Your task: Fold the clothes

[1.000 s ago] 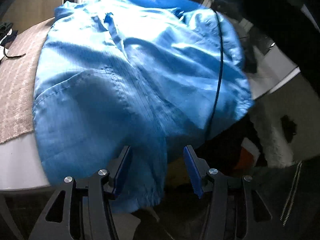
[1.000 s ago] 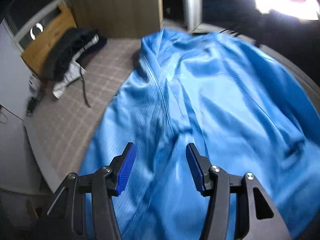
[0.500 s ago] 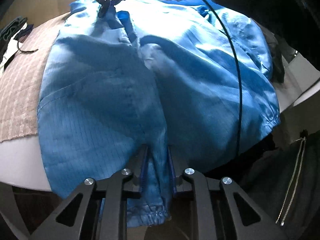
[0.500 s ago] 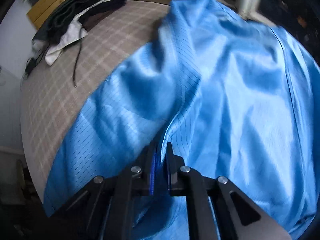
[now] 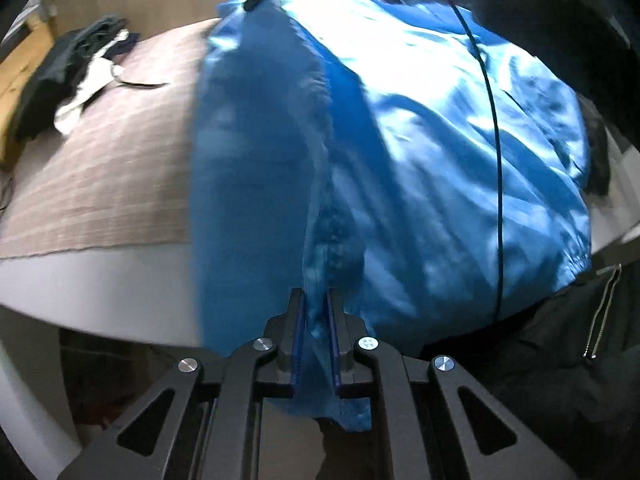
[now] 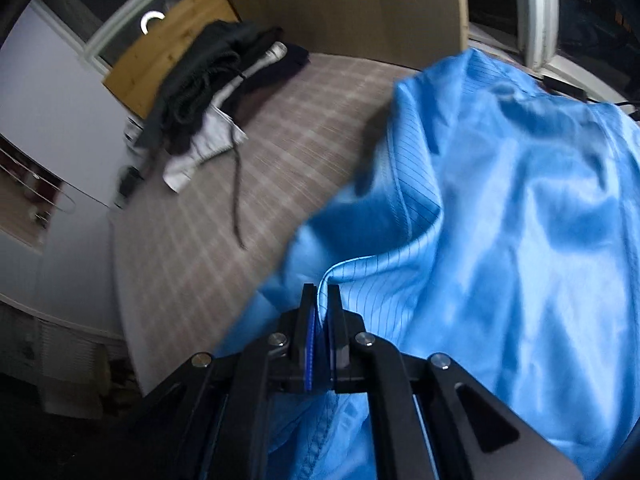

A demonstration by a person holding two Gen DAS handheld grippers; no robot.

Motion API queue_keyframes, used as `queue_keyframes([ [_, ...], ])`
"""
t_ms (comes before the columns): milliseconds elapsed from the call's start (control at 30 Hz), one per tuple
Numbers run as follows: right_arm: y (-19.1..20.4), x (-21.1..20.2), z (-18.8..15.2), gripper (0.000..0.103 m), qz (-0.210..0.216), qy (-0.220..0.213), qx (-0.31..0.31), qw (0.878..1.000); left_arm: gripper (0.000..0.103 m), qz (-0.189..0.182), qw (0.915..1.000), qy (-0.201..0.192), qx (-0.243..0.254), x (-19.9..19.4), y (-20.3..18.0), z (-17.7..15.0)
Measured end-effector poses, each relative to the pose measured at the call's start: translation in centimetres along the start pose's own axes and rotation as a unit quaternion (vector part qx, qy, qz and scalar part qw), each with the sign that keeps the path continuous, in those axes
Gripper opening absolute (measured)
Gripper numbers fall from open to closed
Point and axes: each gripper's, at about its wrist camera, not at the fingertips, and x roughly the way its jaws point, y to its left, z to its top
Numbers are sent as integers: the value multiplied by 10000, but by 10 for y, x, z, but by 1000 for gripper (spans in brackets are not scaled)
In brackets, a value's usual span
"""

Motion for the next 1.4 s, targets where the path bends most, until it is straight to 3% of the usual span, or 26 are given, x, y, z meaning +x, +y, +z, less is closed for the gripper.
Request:
queue_keyframes([
  [100, 11, -1, 6, 5, 110, -47, -59, 9999, 9, -316, 9995, -54, -81, 0, -8, 6],
  [167, 10, -4, 5, 5, -62, 5, -126, 9999, 13, -449, 9988, 27, 182, 10, -31, 7],
  [233, 4, -9, 2, 5, -231, 69, -140, 9996, 33, -523, 9973, 133, 505, 22, -54, 5],
  [300, -6, -12, -3, 5, -297, 136, -35, 9995, 46, -540, 9952, 195, 790, 32, -76, 4],
  [367, -14, -13, -7, 5, -370, 199, 39, 9991, 51, -353, 9960, 154, 811, 36, -80, 4],
  [500, -20, -14, -13, 5, -433, 263, 47, 9987, 52, 184, 9975, 63, 684, 49, -77, 4],
  [567, -22, -15, -15, 5, -457, 265, 48, 9986, 46, 241, 9973, -122, 678, 48, -75, 4],
  [600, -22, -15, -14, 5, -470, 267, 46, 9985, 28, 316, 9975, -174, 602, 46, -71, 4],
  [633, -22, -16, -14, 5, -486, 265, 43, 9985, 17, 276, 9985, -175, 450, 44, -64, 5],
  [700, -23, -17, -13, 5, -485, 254, 44, 9985, 6, -47, 9999, -126, 84, 39, -45, 6],
  [833, -19, -18, -10, 5, -428, 201, 26, 9989, 5, -113, 9997, -158, -138, 21, -23, 4],
  [1033, -2, -26, 2, 5, 37, -130, -16, 9999, 5, 607, 9964, -584, -1, -46, -4, 3],
  [1133, -4, -31, 1, 5, 287, -305, -15, 9991, 5, 670, 9960, -585, 52, -39, -11, 3],
  [1200, -9, -32, -2, 5, 329, -390, -25, 9987, 12, 468, 9982, -370, 115, -9, -18, 3],
  [1267, -27, -18, -12, 5, 29, -214, 72, 9997, 13, 353, 9990, -199, 210, 17, -25, 1],
  [1400, -43, 9, -28, 4, -200, 47, 81, 9998, 23, 648, 9969, -178, 407, 36, -29, -4],
])
